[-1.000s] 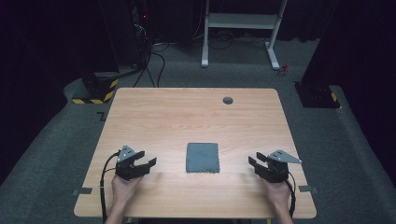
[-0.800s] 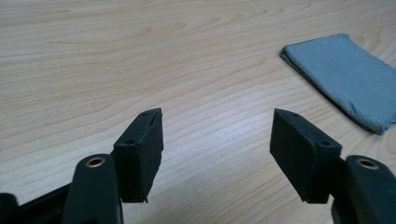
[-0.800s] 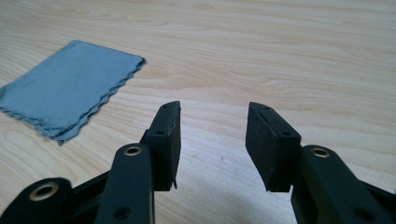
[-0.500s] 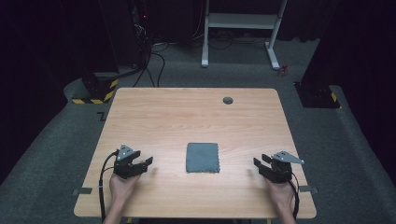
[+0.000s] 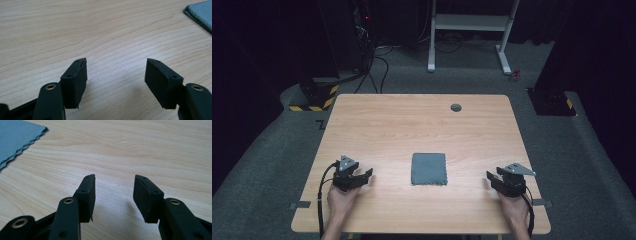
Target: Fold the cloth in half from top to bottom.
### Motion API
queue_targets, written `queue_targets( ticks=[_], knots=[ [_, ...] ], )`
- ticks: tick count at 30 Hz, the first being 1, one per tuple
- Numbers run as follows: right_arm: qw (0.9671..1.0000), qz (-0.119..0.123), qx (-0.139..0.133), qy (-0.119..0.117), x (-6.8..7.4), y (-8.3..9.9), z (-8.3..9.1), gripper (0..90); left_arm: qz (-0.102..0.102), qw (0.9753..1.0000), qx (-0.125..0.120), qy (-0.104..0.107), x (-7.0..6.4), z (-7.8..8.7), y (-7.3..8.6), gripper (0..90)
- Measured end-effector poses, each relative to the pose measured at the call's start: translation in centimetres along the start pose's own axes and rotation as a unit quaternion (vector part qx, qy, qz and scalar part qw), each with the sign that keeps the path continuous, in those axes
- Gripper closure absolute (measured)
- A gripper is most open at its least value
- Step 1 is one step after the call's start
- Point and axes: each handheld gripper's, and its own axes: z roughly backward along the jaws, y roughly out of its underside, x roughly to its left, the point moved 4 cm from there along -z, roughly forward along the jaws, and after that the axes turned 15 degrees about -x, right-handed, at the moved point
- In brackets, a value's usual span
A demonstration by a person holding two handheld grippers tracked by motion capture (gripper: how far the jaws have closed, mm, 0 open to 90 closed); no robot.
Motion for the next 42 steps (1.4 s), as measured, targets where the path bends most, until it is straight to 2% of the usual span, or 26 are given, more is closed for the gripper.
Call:
queue_targets(
  ticks=[3, 12, 15, 18, 21, 42],
  knots=[
    [1.0000, 0.005, 0.004, 0.003, -0.06, 0.18, -0.11, 51.7, -0.007, 1.0000, 0.003, -0.004, 0.02, -0.13, 0.13, 34.7],
    [0.9999, 0.004, 0.015, 0.007, -0.21, 0.40, -0.21, 47.8, -0.006, 0.9999, 0.013, -0.005, 0.08, -0.34, 0.38, 34.3],
    [0.9995, 0.014, 0.025, 0.012, -0.20, 0.47, -0.30, 45.3, -0.018, 0.9997, 0.017, -0.009, -0.08, -0.39, 0.41, 33.7],
    [0.9990, 0.027, 0.034, 0.016, -0.06, 0.53, -0.48, 42.7, -0.015, 0.9997, 0.017, -0.010, -0.21, -0.39, 0.45, 31.7],
    [0.9991, 0.011, 0.037, 0.015, -0.31, 0.55, -0.52, 37.6, -0.020, 0.9996, 0.019, -0.004, -0.33, -0.35, 0.46, 30.1],
    [0.9990, 0.013, 0.038, 0.018, -0.31, 0.56, -0.55, 37.0, -0.019, 0.9996, 0.019, -0.004, -0.34, -0.35, 0.47, 29.8]
  ],
)
